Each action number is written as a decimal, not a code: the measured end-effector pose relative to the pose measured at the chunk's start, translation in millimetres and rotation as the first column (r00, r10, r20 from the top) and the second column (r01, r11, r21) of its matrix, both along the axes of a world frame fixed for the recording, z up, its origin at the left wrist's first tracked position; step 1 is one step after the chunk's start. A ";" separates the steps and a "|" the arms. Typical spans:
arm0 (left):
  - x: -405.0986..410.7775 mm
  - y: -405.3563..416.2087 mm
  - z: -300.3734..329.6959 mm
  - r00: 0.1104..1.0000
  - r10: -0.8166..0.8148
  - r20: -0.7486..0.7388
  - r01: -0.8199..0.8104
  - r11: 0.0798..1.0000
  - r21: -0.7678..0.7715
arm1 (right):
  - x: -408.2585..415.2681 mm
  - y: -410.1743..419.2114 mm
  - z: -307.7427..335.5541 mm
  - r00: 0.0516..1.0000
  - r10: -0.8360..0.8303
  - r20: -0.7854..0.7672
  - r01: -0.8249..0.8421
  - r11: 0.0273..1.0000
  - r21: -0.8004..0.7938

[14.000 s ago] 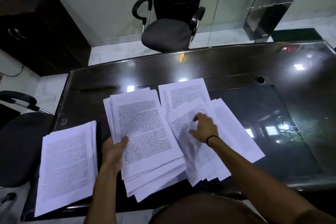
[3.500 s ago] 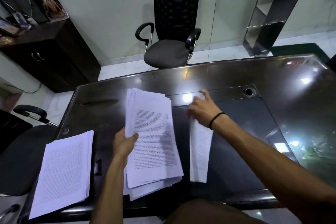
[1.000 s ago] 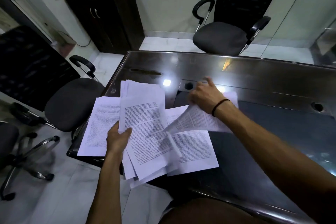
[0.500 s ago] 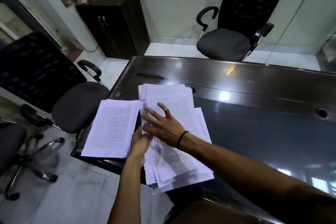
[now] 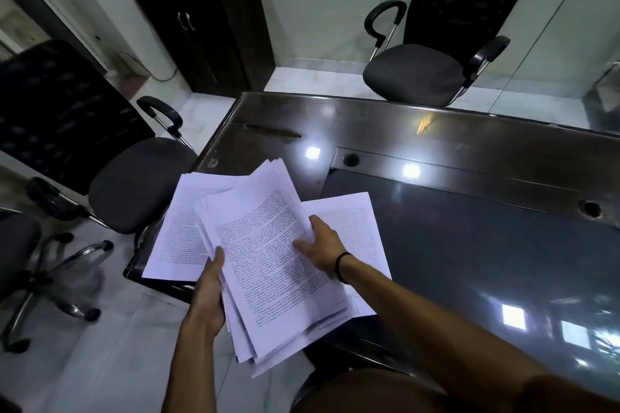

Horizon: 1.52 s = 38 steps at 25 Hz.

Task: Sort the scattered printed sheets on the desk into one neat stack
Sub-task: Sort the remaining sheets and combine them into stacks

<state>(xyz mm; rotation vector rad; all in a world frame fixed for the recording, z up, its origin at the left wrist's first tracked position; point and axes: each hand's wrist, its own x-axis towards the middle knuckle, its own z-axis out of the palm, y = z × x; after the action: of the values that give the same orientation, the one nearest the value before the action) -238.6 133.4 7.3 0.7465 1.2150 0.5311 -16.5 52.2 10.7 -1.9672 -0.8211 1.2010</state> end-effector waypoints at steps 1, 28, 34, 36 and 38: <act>-2.3 -1.6 -3.2 0.999 -0.030 -0.040 0.031 0.999 0.028 | -6.3 0.1 -3.1 1.000 0.020 0.010 -0.020 1.000 -0.006; 18.7 38.4 59.9 0.765 -0.337 -0.549 0.607 0.660 0.442 | 178.8 -40.8 15.3 0.776 0.085 0.625 0.068 0.974 -0.217; 124.9 5.7 99.6 0.407 -0.255 -0.877 0.912 0.058 0.406 | 128.4 11.0 98.5 0.337 0.437 0.834 -0.386 0.872 -0.300; 158.1 -14.4 104.0 0.340 -0.170 -0.925 0.940 0.018 0.342 | 93.4 16.7 110.8 0.232 0.457 0.859 -0.504 0.811 -0.296; 169.1 -22.5 104.4 0.302 -0.122 -0.945 0.951 0.106 0.290 | 83.3 13.4 114.9 0.280 0.445 0.850 -0.555 0.798 -0.235</act>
<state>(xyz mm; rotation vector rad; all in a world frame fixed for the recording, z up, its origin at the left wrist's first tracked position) -69.5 110.9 111.7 2.6177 1.0523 -0.0478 66.8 65.6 125.6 -2.2607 -2.1521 0.2232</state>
